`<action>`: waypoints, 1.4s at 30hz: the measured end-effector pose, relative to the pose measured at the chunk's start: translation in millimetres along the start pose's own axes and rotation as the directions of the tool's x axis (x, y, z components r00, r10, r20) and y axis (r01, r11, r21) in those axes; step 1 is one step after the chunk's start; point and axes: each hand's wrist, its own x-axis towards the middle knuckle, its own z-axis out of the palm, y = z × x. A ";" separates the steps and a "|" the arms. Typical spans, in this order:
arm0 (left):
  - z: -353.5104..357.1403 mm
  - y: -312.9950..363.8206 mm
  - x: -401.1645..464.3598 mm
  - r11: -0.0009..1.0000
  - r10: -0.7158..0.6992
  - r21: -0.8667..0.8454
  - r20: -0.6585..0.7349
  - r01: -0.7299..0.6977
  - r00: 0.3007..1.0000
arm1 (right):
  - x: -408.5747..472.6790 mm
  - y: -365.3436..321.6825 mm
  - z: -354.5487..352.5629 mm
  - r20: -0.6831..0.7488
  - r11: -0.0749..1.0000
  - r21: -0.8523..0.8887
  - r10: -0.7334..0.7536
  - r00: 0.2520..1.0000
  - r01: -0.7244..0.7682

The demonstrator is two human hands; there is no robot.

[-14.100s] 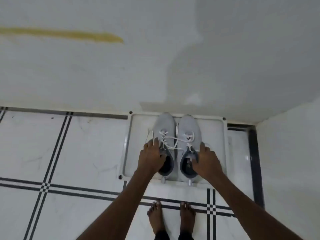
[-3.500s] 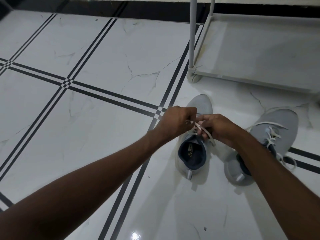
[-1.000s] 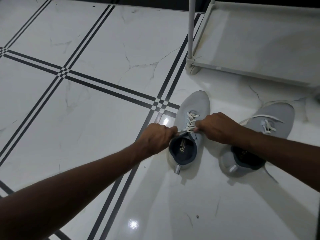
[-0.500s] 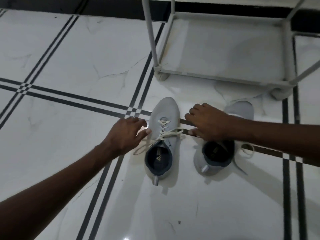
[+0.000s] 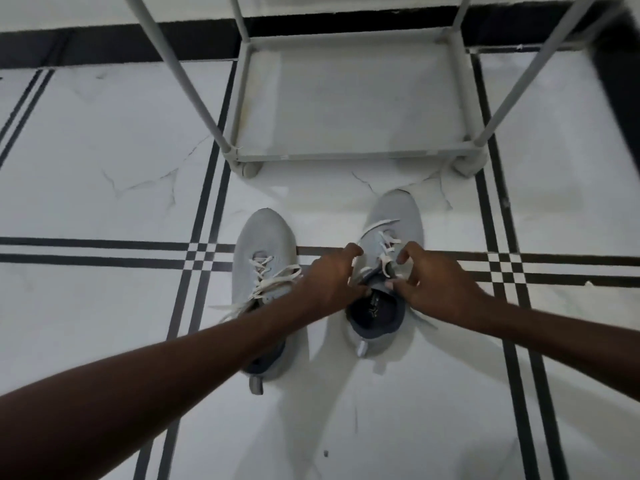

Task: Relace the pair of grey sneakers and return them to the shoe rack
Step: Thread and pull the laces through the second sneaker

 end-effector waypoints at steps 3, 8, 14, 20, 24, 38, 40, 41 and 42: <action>0.6 -0.8 -5.7 0.999 -0.020 -0.028 0.008 0.020 1.000 | -2.9 6.6 4.0 -0.051 0.998 0.036 -0.046 0.998 0.048; -21.6 4.3 -1.7 0.999 -0.006 0.035 0.073 0.004 0.997 | 1.0 24.9 -11.5 -0.029 0.969 -0.089 -0.233 0.972 0.230; -43.0 6.0 8.0 0.985 0.085 0.138 0.131 -0.103 0.988 | 1.0 34.4 -20.0 0.106 0.974 0.198 -0.131 0.986 0.108; -29.5 -16.1 -6.7 0.877 0.113 0.461 0.084 -0.139 0.990 | 6.0 58.7 -20.2 0.248 0.983 -0.042 -0.162 0.955 0.178; -36.3 -19.9 -2.7 0.856 0.077 0.507 0.077 -0.106 0.994 | 6.4 51.9 -17.8 0.226 0.973 -0.105 -0.179 0.958 0.206; -60.4 14.5 19.6 0.994 -0.104 -0.081 -0.420 0.077 0.902 | 24.4 6.0 -89.2 0.077 0.978 0.050 -0.208 0.975 0.204; -63.3 32.4 26.9 0.825 -0.311 -0.552 -0.263 0.122 0.913 | 25.4 -7.8 -104.9 0.065 0.970 0.066 -0.239 0.969 0.235; -64.8 43.0 30.2 0.677 -0.362 -0.719 -0.142 0.155 0.921 | 25.8 -13.6 -111.8 0.055 0.967 0.073 -0.248 0.967 0.244; -65.8 54.0 32.2 0.535 -0.364 -0.823 -0.019 0.193 0.931 | 26.3 -18.0 -117.8 0.043 0.964 0.078 -0.260 0.965 0.256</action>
